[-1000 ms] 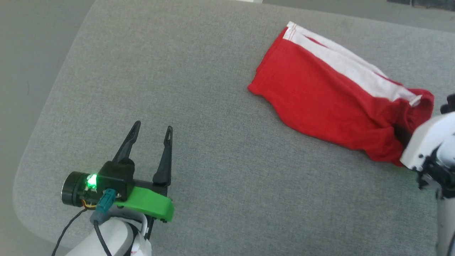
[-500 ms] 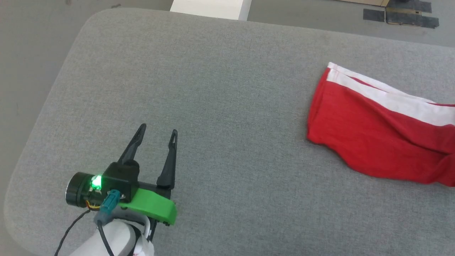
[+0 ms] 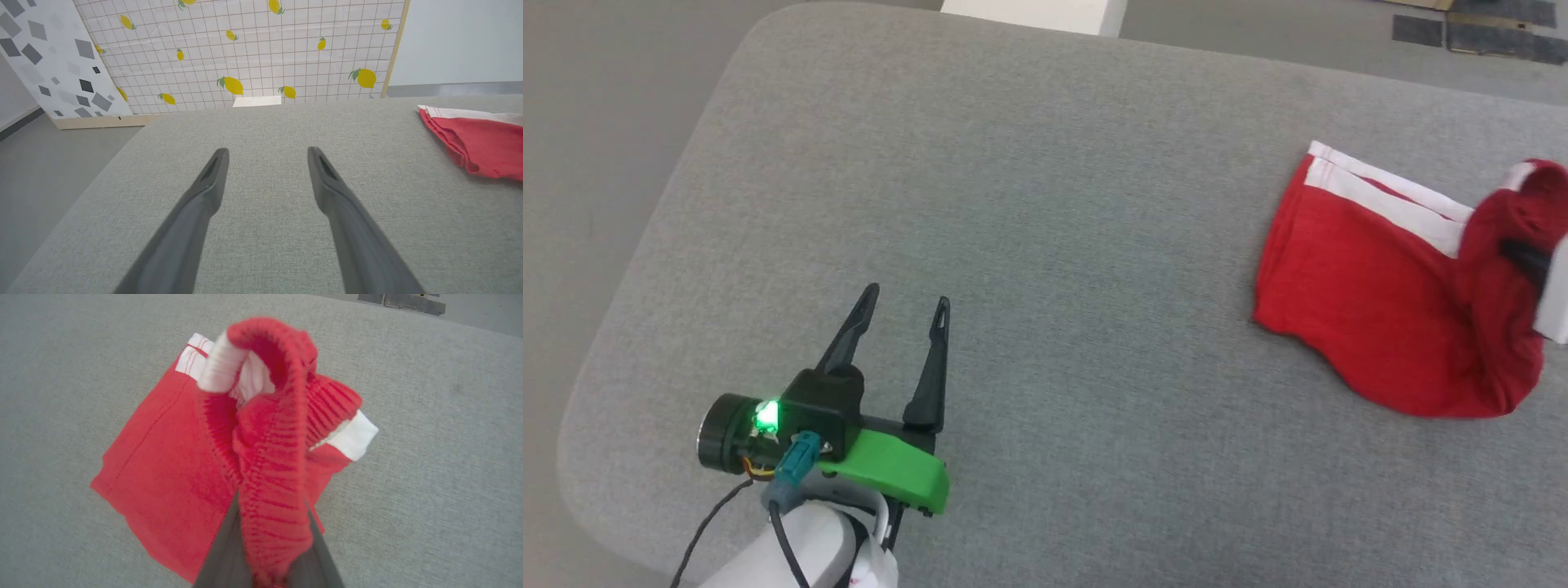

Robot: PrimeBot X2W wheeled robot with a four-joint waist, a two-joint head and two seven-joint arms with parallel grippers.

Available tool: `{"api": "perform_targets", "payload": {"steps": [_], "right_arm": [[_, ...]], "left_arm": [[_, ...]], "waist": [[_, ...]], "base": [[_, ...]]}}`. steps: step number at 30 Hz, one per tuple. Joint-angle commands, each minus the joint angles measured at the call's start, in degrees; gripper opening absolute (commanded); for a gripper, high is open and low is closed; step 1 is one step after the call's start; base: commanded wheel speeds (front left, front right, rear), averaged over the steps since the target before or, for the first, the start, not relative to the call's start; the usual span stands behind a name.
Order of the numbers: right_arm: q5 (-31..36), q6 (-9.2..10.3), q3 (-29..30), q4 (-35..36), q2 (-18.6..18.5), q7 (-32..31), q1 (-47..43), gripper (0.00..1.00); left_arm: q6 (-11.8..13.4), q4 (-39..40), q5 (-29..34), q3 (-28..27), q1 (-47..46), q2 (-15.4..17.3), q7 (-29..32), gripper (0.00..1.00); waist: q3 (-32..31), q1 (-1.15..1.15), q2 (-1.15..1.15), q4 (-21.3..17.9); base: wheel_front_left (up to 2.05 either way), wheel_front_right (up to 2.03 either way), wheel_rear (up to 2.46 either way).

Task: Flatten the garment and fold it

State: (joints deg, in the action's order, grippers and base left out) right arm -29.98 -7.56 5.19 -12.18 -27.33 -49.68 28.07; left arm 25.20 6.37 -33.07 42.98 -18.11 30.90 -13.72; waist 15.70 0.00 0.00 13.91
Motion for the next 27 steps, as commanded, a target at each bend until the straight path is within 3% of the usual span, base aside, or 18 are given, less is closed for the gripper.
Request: {"api": "perform_targets", "payload": {"steps": [1, 9, 16, 17, 18, 27], "right_arm": [[-0.26, 0.08, -0.32, 0.28, 1.29, -1.14, 1.38, 0.0], [3.77, 0.08, -0.61, -1.61, 8.34, -4.18, 5.21, 0.0], [8.75, 0.08, -1.92, -4.21, 11.19, -4.95, 6.46, 0.0], [9.31, 0.08, -2.35, -4.36, 11.2, -4.82, 6.41, 0.37], [9.73, 0.08, -2.69, -4.54, 11.27, -4.5, 6.33, 1.0], [6.9, 0.08, -6.96, -3.64, 12.27, -2.01, 6.39, 1.0]], "left_arm": [[-0.15, -0.18, 0.43, -0.11, -0.82, -0.47, -0.34, 1.0], [-0.41, -1.02, 0.89, -0.06, -1.1, -2.23, -0.78, 1.0], [-1.02, -1.8, 1.43, -0.25, -1.57, -3.54, -1.03, 1.0], [-1.09, -1.91, 1.48, -0.29, -1.6, -3.67, -1.05, 1.0], [-1.17, -2.07, 1.53, -0.34, -1.62, -3.83, -1.07, 1.0], [-1.54, -3.41, 1.55, -0.9, -1.05, -4.1, -1.17, 1.0]], "waist": [[0.13, 0.0, 0.0, 0.89], [1.76, 0.0, 0.0, 3.4], [3.08, 0.0, 0.0, 5.08], [3.14, 0.0, 0.0, 5.2], [3.17, 0.0, 0.0, 5.31], [0.72, 0.0, 0.0, 3.61]], "base": [[0.0, 0.0, 0.0], [0.0, 0.0, 0.0], [0.0, 0.0, 0.0], [0.0, 0.0, 0.0], [0.0, 0.0, 0.0], [0.0, 0.0, 0.0]]}}
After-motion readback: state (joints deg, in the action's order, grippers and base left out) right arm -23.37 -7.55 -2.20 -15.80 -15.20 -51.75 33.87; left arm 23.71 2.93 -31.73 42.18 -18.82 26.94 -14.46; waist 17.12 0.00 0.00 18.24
